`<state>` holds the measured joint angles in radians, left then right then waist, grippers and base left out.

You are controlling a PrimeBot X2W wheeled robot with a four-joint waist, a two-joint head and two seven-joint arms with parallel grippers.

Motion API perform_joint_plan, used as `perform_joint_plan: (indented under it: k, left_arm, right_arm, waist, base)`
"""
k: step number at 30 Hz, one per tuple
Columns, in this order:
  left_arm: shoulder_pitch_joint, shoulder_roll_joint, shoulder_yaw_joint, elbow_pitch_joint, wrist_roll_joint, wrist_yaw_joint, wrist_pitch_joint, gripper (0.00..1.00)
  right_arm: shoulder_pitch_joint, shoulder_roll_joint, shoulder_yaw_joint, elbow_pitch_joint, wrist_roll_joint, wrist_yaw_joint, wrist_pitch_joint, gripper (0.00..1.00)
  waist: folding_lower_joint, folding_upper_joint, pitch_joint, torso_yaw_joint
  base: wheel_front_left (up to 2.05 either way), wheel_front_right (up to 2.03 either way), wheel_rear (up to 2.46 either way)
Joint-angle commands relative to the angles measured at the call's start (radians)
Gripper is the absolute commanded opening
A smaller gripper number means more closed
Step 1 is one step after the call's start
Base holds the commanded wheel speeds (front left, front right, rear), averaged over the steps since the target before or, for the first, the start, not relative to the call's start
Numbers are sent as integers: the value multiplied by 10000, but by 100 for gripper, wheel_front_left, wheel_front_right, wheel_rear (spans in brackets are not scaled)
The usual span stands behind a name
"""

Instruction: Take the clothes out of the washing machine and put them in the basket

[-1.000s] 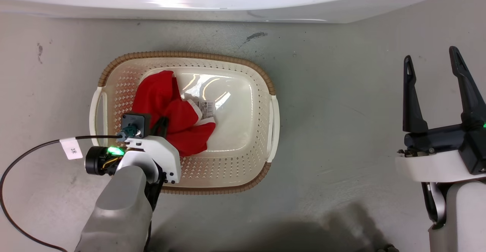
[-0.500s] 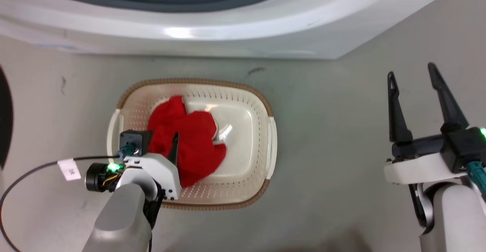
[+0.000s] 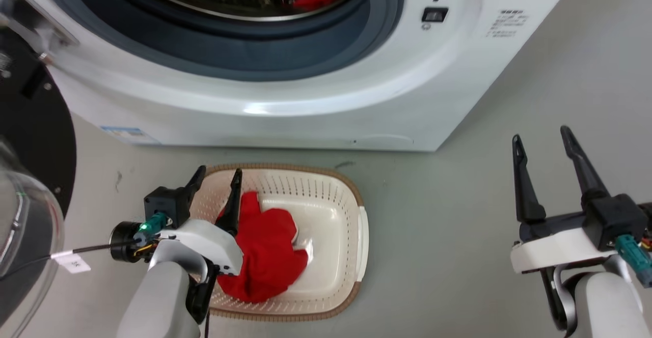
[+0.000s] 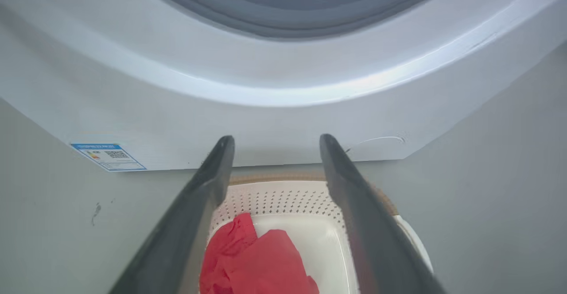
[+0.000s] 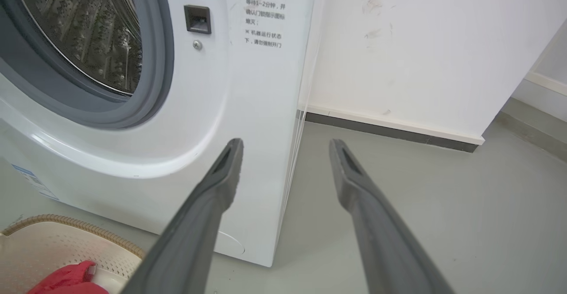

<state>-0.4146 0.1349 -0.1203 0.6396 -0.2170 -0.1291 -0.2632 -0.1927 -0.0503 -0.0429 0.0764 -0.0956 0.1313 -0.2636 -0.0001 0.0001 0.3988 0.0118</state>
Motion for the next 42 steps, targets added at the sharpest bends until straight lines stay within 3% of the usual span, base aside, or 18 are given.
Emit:
perform_joint_plan:
  k: [1, 12, 24, 33, 42]
  left_arm:
    - [212, 96, -15, -189, -52, -1, -24, 100]
    - [1321, 553, -449, -2558, 21, 3, -24, 100]
    - [863, 1230, -712, -2982, -81, 2, 14, 100]
    - [-1646, 2259, -816, -2437, -664, 1, 1874, 100]
    - [-5419, 3568, -1417, -1098, -1646, 1, 4966, 100]
  right_arm:
    - [152, 0, 19, 64, 82, -10, -19, 100]
    - [688, -1, 188, 441, 554, -10, -19, 100]
    - [785, 0, 385, 469, 1008, -10, -19, 100]
    - [430, 4, 601, 146, 906, -10, -17, 100]
    - [-76, 7, 923, -366, 1750, -10, -17, 100]
  waist:
    - [1, -1, -374, -14]
    - [1, -1, -1507, -331]
    - [1, -1, -1620, -1266]
    - [1, -1, -192, -2404]
    - [1, -1, 1890, -3568]
  base:
    - [0, 0, 0]
    - [0, 0, 0]
    - [0, 0, 0]
    - [0, 0, 0]
    - [0, 0, 0]
